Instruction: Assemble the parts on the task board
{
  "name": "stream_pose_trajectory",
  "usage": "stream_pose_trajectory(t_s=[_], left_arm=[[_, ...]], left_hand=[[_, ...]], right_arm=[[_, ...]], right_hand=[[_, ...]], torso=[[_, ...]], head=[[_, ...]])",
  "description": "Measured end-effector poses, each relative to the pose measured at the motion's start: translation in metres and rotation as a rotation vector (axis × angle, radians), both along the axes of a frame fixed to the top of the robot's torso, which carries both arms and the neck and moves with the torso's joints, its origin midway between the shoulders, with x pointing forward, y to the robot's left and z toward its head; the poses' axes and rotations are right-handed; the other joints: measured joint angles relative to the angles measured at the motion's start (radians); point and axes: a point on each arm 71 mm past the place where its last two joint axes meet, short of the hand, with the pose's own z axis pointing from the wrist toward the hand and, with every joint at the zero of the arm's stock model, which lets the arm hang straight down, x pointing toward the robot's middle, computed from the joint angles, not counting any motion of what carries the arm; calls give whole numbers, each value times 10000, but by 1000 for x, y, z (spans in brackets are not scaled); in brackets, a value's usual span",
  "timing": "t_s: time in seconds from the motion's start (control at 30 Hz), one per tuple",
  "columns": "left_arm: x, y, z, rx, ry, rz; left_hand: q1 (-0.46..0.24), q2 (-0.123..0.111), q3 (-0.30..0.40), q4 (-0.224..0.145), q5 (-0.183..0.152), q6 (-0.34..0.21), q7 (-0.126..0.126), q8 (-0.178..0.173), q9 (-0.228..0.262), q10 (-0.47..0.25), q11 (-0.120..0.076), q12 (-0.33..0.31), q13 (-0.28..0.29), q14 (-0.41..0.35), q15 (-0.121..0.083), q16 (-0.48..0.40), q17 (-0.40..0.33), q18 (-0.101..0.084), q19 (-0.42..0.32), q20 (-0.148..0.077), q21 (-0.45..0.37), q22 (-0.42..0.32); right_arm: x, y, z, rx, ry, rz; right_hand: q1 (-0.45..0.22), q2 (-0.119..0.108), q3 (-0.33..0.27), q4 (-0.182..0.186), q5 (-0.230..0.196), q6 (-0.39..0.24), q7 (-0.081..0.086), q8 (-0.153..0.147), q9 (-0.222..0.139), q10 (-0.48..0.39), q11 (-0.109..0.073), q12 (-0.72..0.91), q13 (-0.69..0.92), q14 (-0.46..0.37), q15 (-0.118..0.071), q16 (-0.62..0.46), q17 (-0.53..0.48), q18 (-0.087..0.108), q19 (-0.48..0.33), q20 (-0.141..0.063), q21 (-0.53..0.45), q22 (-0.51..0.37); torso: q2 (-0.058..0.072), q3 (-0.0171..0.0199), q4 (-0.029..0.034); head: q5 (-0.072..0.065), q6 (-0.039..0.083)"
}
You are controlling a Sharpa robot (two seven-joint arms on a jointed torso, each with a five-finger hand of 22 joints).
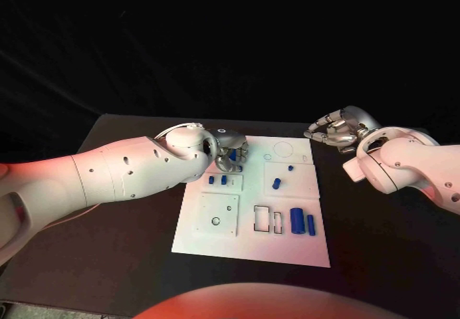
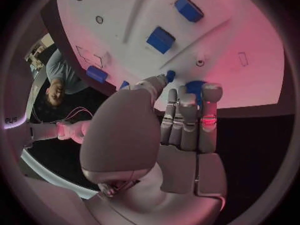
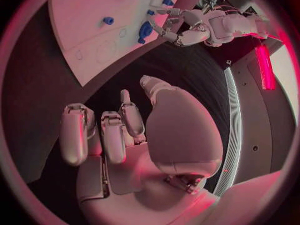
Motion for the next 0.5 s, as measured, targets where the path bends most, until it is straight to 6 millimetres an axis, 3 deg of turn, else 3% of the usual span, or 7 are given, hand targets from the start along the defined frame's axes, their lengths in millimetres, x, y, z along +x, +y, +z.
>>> stream_pose_trajectory(t_s=[0.27, 0.3, 0.33, 0.5], left_arm=[[-1, -1, -5, 91, 192, -15], [-1, -1, -5, 100, 209, -22], [-1, -1, -5, 107, 224, -29], [-1, -3, -6, 133, 283, -52]], left_hand=[[-34, -34, 191, -93, -37, 169, 19, -60, 19, 246, -28, 0, -30, 252, 0, 526, 372, -1, 179, -2, 510, -1], [-35, -35, 201, -103, -37, 197, 18, -59, 30, 272, -15, 0, -30, 293, 1, 577, 400, -15, 179, -2, 564, -1], [-48, -48, 218, -120, -37, 198, 19, -59, 39, 292, -34, 1, -30, 364, 3, 646, 458, -162, 221, -3, 637, -2], [-58, -58, 326, -174, -37, 268, 18, -59, 45, 378, -56, 1, -36, 478, 38, 855, 622, -156, 307, 15, 895, -2]], right_arm=[[0, 0, 0, 4, -12, -1], [0, 0, 0, 4, -12, -1], [0, 0, 0, 4, -13, 0], [0, 0, 0, 3, -15, -5]], right_hand=[[0, 0, 0, 0, 0, 0, 0, 0, -1, 0, 0, 0, 0, 0, 0, 0, 0, 0, 0, 0, 0, -1], [0, 0, 0, 0, 0, 0, 0, 0, -1, 0, 0, 0, 0, 0, 0, 0, 0, 0, 0, 0, 0, -1], [0, 0, 0, 0, 0, 0, 0, 0, -1, 0, 0, 0, 0, 0, 0, 0, 0, 0, 0, 0, 0, -1], [0, 0, 0, 0, 0, 0, 0, 0, -1, 0, 0, 0, 0, 0, 0, 0, -1, 0, 0, 0, 0, -2]], torso=[[-4, 0, 3], [-4, 1, 3], [-4, 1, 3], [-1, 0, -3]], head=[[1, -11], [1, -14], [1, -15], [6, -16]])
